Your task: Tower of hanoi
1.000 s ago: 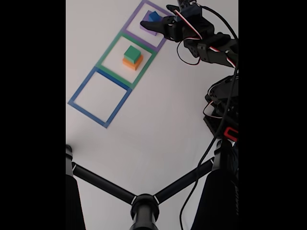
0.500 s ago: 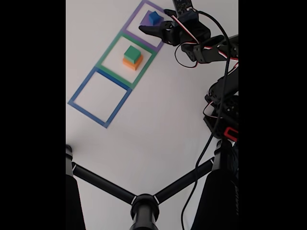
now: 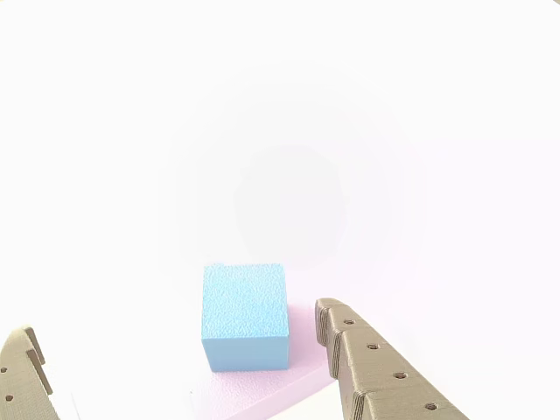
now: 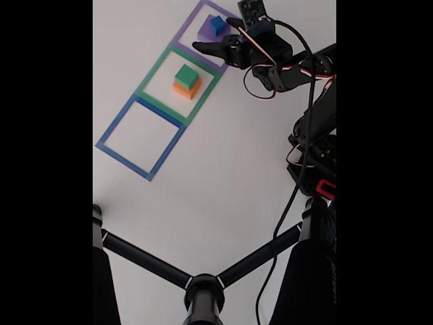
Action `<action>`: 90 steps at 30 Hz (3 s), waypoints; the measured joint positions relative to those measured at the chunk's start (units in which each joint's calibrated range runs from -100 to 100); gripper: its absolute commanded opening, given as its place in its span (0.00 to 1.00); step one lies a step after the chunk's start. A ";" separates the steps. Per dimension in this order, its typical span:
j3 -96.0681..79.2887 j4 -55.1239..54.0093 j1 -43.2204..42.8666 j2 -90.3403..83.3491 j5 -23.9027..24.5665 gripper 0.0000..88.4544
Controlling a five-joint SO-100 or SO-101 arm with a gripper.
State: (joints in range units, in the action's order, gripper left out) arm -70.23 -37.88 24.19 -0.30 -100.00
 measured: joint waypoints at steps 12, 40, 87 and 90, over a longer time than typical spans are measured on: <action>3.83 -0.80 -0.98 3.97 0.00 0.41; 4.26 -3.37 -0.98 7.18 0.00 0.41; 4.26 -5.78 -2.13 8.44 0.00 0.06; 4.26 -5.78 -2.13 8.44 0.00 0.06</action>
State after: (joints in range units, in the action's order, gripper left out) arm -65.97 -43.66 22.06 8.15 -100.00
